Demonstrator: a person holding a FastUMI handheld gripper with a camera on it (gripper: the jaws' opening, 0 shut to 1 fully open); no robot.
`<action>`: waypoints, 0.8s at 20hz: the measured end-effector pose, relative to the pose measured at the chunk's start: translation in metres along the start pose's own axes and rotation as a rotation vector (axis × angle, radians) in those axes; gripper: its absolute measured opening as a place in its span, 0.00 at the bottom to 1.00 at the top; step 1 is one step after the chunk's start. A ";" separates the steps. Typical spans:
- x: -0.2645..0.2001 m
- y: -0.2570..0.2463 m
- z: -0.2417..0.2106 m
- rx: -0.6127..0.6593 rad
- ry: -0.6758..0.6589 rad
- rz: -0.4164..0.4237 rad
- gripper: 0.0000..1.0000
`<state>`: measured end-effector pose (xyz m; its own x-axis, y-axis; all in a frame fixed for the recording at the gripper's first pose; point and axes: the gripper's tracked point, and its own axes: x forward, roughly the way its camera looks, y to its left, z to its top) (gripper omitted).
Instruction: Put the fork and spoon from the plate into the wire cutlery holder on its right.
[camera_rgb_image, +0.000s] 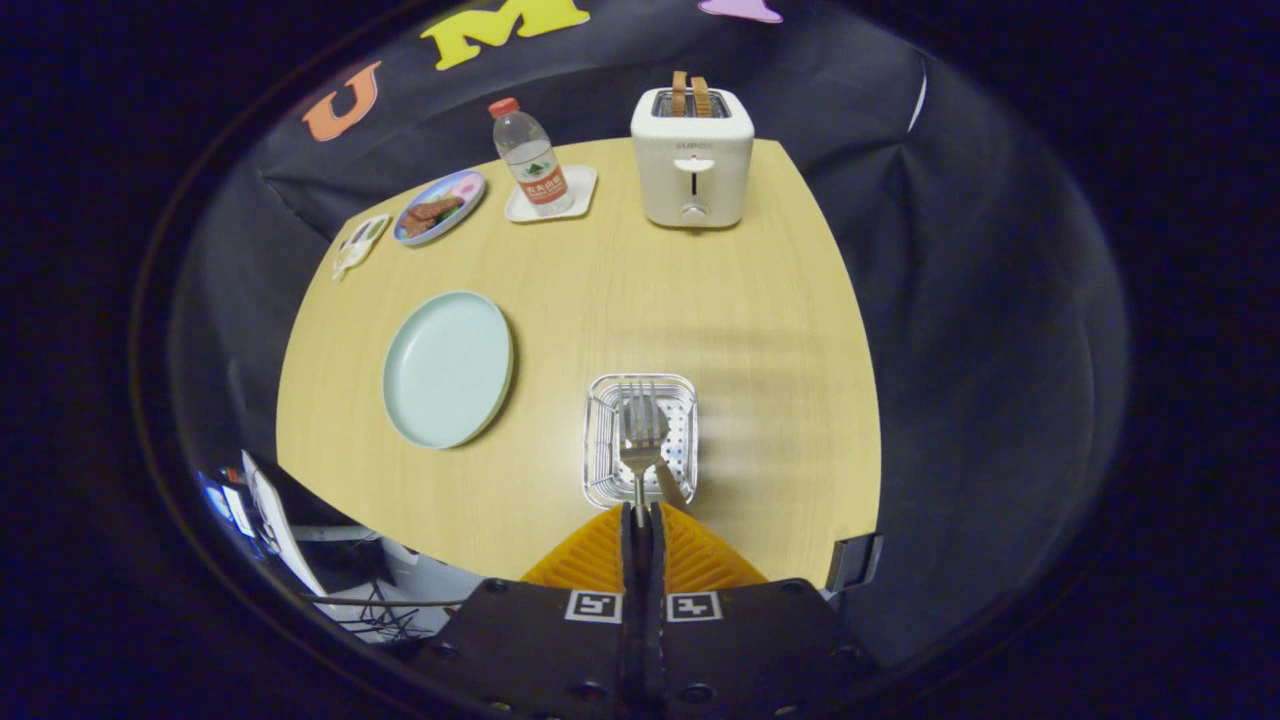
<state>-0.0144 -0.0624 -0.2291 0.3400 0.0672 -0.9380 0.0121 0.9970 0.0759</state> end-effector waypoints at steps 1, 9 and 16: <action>0.002 -0.001 -0.002 0.003 0.006 0.005 0.04; 0.014 0.000 -0.001 0.061 0.014 0.031 0.10; -0.006 0.006 0.030 0.047 -0.152 0.017 0.32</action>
<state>0.0118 -0.0580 -0.2126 0.4792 0.0739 -0.8746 0.0484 0.9927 0.1104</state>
